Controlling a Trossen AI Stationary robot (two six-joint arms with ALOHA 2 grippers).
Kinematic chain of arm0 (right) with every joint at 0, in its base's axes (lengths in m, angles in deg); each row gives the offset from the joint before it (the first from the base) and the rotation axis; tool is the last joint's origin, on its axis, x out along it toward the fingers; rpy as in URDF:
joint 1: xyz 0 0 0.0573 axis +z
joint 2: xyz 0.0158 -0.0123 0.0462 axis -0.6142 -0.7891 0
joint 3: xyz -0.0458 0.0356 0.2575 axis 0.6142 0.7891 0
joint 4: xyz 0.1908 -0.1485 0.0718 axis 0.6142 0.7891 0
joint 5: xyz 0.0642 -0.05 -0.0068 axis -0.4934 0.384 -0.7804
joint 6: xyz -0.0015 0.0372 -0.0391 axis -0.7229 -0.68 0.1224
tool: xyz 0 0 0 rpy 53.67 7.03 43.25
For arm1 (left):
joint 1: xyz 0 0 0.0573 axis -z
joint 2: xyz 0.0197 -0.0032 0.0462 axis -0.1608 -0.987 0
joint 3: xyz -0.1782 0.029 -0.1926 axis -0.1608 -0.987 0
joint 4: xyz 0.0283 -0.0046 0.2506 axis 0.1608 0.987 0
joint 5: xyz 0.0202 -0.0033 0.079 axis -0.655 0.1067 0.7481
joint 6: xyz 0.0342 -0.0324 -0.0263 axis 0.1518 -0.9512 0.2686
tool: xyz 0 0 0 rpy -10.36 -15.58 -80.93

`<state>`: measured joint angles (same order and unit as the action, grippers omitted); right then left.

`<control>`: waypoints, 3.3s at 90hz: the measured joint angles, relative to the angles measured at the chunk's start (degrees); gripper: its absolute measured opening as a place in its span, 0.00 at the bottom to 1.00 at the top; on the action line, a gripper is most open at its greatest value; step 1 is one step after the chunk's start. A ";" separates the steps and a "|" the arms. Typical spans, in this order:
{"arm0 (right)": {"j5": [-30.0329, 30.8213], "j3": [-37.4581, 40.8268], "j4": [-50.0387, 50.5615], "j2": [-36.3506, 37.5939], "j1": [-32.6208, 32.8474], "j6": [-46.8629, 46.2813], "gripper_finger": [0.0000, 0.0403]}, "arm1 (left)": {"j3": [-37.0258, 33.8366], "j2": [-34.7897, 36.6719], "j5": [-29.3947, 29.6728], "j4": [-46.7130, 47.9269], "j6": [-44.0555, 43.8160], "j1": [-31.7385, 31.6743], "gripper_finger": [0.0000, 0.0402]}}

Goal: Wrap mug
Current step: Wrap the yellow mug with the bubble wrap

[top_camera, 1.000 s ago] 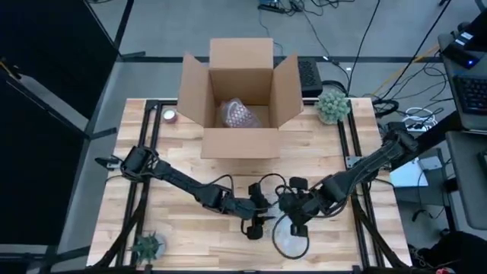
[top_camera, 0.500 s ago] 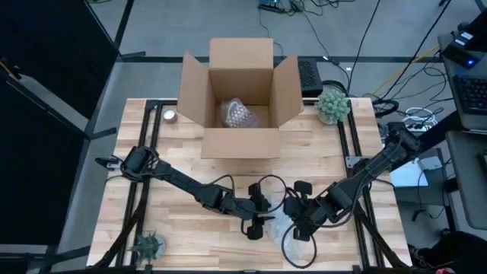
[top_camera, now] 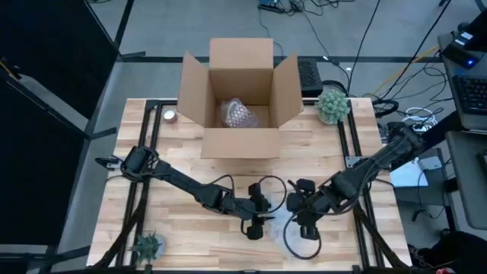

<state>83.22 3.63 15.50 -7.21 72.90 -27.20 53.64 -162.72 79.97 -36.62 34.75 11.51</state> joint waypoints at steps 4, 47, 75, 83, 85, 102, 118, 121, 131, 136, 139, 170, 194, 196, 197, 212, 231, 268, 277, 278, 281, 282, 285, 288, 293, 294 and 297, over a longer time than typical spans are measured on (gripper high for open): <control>0.35 0.01 1.97 0.03 1.03 -2.73 0.35 | 0.00 0.00 0.01 -0.02 0.01 0.01 0.40; 14.72 7.90 -17.33 -6.01 2.93 12.50 0.28 | 0.00 0.02 -0.10 -0.04 0.02 0.01 0.40; 8.85 7.90 -17.91 -13.53 -3.99 14.43 0.11 | 0.00 0.02 -0.10 0.01 0.04 0.00 0.40; 7.04 7.60 -19.69 -16.27 -4.24 14.46 0.02 | 0.02 0.02 -0.36 -0.18 0.09 0.00 0.40; 6.88 7.62 -19.94 -16.85 -4.22 14.43 0.02 | 0.02 0.02 -0.36 -0.20 0.09 0.01 0.40; 6.28 6.25 -18.87 -17.97 -4.47 13.95 0.03 | 0.04 0.02 -0.35 -0.19 0.07 0.01 0.40; 5.22 5.57 -16.67 -14.12 -4.68 12.87 0.02 | 0.04 0.09 -0.31 0.18 0.04 0.02 0.40; 5.21 5.51 -16.13 -13.44 -4.56 12.36 0.02 | 0.04 0.09 -0.30 0.19 0.04 0.02 0.40; 3.22 5.50 -13.87 -11.18 -4.19 10.55 0.07 | 0.04 0.09 -0.32 0.17 0.04 0.02 0.40; 1.61 5.50 -12.32 -9.67 -4.10 10.35 0.11 | 0.04 0.09 -0.32 0.15 0.04 0.02 0.40; 0.56 5.50 -11.37 -8.57 -3.95 9.88 0.14 | 0.04 0.09 -0.30 0.15 0.04 0.02 0.40; 0.82 5.37 -12.76 -2.35 4.58 4.57 0.33 | 0.04 0.09 -0.30 0.07 0.04 0.02 0.40; 9.22 5.37 -25.08 -8.96 6.41 10.97 0.35 | 0.04 0.09 -0.27 0.03 0.02 0.01 0.40; 9.66 5.35 -24.44 -9.51 5.93 11.28 0.35 | 0.04 0.09 -0.25 0.03 0.02 0.01 0.40; 9.84 5.35 -24.03 -9.78 5.72 11.43 0.35 | 0.04 0.09 -0.25 0.03 0.02 0.01 0.40; 10.59 5.37 -17.89 -11.93 2.21 11.77 0.35 | 0.04 0.09 -0.23 0.05 0.00 0.02 0.40; 9.04 5.28 -17.97 -12.29 -0.56 12.35 0.35 | 0.02 0.09 0.18 0.20 0.02 0.00 0.40; 2.79 5.20 -22.73 -23.36 -2.25 10.99 0.35 | 0.01 0.09 -0.01 0.09 0.25 0.00 0.40; 3.13 5.22 -22.90 -24.25 -2.21 11.04 0.35 | -0.04 0.09 -0.02 0.36 0.72 0.03 0.40; 3.11 5.23 -22.92 -24.25 -2.21 11.12 0.35 | -0.04 0.09 0.00 0.36 0.72 0.04 0.40; 3.01 5.30 -22.97 -24.09 -2.21 11.27 0.36 | -0.04 0.09 0.03 0.36 0.72 0.04 0.40; 2.91 5.35 -22.98 -23.92 -2.21 11.40 0.36 | -0.04 0.09 0.00 0.34 0.68 0.04 0.40; 2.42 5.49 -22.91 -23.25 -2.24 11.88 0.37 | -0.04 0.09 -0.08 0.24 0.50 0.04 0.40; 2.05 5.60 -22.86 -22.24 -2.25 12.13 0.37 | -0.04 0.09 -0.11 0.14 0.32 0.04 0.40; 1.71 5.76 -22.99 -20.47 -2.25 12.13 0.38 | -0.03 0.09 -0.26 -0.21 -0.10 0.02 0.40; 1.52 5.84 -22.91 -20.09 -2.25 12.13 0.38 | -0.02 0.09 -0.33 -0.33 -0.16 0.02 0.40; 1.04 5.96 -22.27 -19.01 -2.25 12.10 0.38 | 0.04 0.04 -0.45 -0.50 -0.35 0.02 0.40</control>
<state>84.26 9.59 -6.77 -26.22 70.65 -15.10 53.68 -162.68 79.52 -37.12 34.40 11.52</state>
